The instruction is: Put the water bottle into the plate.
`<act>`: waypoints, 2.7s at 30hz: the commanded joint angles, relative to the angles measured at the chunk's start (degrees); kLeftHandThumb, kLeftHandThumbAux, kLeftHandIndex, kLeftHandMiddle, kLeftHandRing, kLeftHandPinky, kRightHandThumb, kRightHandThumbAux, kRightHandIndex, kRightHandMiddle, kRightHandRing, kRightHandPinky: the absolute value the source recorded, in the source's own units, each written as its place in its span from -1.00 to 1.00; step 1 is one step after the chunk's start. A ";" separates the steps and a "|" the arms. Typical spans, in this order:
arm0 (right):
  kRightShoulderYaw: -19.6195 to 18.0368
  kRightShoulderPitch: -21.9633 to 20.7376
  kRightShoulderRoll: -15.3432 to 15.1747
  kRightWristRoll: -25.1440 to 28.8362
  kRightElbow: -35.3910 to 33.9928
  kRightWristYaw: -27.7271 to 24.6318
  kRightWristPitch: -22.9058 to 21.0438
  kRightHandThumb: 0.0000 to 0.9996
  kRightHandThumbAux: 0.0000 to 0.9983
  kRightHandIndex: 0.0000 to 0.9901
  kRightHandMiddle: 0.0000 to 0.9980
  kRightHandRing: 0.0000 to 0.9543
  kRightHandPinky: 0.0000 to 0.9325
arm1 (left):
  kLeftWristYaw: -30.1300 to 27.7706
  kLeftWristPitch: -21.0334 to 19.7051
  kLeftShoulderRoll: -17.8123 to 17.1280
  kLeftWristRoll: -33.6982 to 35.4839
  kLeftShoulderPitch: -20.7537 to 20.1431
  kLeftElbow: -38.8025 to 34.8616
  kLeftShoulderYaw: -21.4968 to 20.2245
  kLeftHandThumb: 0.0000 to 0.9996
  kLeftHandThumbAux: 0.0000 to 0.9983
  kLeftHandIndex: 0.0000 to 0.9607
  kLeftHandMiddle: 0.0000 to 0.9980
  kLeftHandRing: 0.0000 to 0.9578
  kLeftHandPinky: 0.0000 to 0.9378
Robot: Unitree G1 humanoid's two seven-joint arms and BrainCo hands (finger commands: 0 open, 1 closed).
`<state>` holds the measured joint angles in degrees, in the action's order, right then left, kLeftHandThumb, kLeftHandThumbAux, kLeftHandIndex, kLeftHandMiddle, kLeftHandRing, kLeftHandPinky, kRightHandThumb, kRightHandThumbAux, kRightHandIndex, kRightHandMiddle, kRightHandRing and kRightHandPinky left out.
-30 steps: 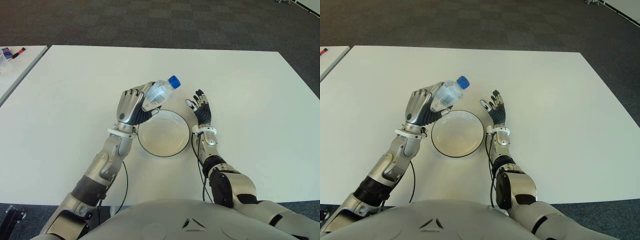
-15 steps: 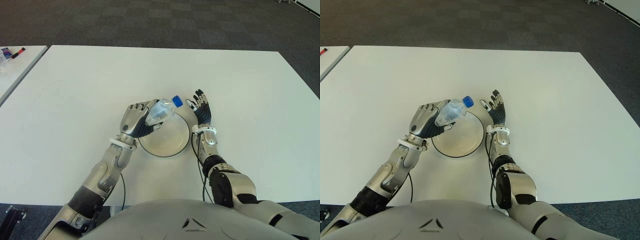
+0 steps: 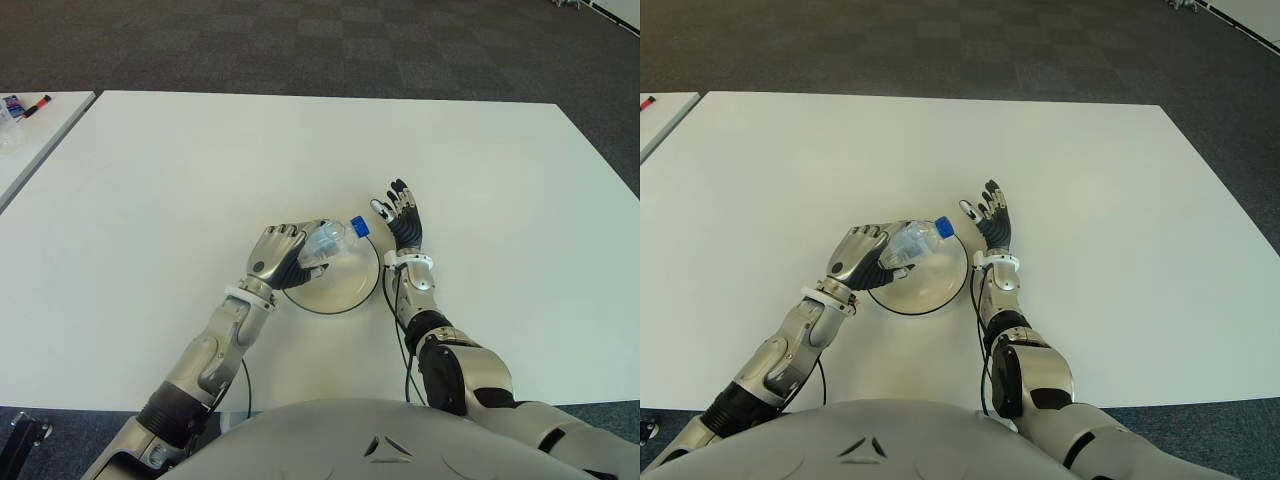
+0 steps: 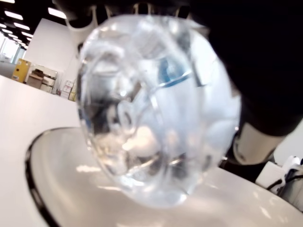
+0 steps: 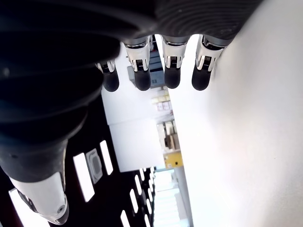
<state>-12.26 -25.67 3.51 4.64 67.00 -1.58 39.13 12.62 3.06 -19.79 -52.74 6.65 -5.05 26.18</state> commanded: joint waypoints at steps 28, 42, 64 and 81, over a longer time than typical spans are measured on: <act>0.09 3.32 0.87 -0.05 2.76 -0.66 -1.04 -0.92 0.48 -0.88 -0.89 -0.91 -0.82 | -3.14 0.65 -1.83 -4.94 -3.09 4.87 3.63 0.70 0.32 -0.08 0.17 0.77 0.82; -0.01 3.34 0.87 0.08 2.69 -0.72 -0.94 -0.91 0.51 -0.88 -0.90 -0.92 -0.83 | 2.57 1.05 -1.24 -7.31 -3.22 5.52 3.86 0.71 0.32 -0.08 0.20 0.74 0.76; 0.19 3.22 0.83 -0.10 2.77 -0.16 -1.38 -0.89 0.49 -0.87 -0.88 -0.90 -0.81 | 0.45 1.53 -1.30 -3.83 -2.98 6.49 3.36 -0.99 0.60 -0.98 -0.96 -0.98 -0.99; -1.13 2.75 1.40 1.49 2.59 -0.57 -3.97 -0.79 0.50 -0.85 -0.85 -0.86 -0.77 | 5.11 -1.08 -1.04 -9.12 -2.83 6.51 3.40 -1.00 0.47 -1.00 -1.00 -1.00 -1.00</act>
<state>-12.72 -25.78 3.94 5.05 67.08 -2.33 39.12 16.22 2.98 -20.66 -60.75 3.49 1.16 29.83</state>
